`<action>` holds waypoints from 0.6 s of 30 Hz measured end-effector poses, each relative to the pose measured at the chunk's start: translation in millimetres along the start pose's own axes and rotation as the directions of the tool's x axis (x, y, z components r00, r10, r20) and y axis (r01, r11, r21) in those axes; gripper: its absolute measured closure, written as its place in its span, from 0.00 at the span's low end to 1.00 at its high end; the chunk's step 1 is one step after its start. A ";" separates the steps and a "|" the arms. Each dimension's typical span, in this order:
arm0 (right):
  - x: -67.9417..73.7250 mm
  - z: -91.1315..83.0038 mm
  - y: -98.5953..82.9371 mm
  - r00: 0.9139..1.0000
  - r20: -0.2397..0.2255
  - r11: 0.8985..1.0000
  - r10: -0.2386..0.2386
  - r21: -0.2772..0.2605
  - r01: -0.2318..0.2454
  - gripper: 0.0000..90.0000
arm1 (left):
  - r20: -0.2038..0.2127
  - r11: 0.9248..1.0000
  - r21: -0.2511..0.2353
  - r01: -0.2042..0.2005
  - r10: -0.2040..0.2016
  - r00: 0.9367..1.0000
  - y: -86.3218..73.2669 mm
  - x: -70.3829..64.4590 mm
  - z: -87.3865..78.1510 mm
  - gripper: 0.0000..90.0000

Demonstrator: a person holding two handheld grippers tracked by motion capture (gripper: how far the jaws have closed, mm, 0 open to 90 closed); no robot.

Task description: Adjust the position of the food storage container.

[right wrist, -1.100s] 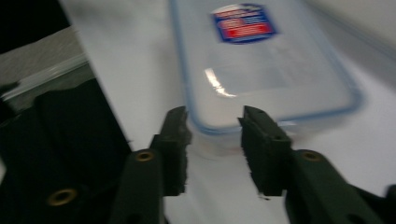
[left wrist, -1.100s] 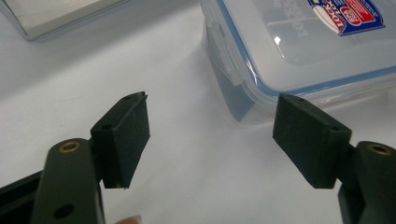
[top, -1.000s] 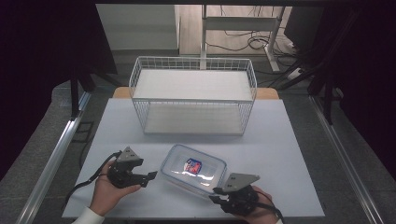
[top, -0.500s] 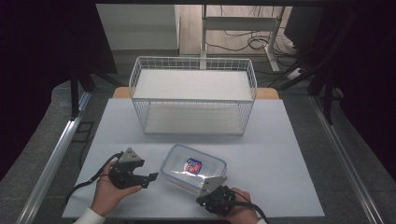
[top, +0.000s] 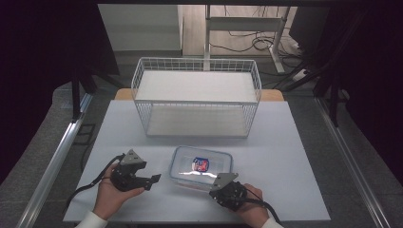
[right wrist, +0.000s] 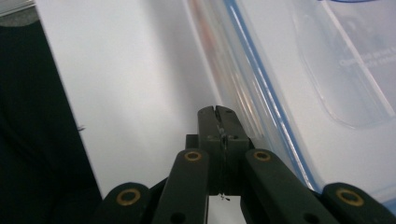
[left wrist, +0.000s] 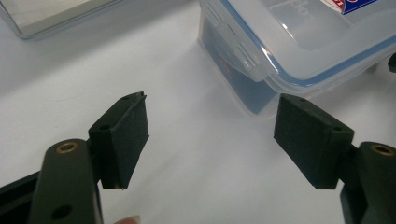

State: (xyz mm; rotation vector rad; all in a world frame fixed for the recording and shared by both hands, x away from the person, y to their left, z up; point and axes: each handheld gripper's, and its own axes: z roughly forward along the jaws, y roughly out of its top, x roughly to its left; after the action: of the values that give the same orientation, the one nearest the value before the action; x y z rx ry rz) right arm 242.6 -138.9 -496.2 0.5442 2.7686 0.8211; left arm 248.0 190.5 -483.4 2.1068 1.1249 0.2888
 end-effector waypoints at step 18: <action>-5.3 -2.6 -2.6 0.999 0.016 0.999 0.040 -0.011 -0.040 0.99 | -0.003 1.000 0.000 -0.001 0.001 1.000 -0.2 -0.7 1.4 0.29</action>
State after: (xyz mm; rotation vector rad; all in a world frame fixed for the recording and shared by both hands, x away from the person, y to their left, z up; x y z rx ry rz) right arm 245.9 -144.4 -495.1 0.6038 2.7450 0.8365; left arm 248.1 189.3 -484.5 2.1079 1.1256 0.2927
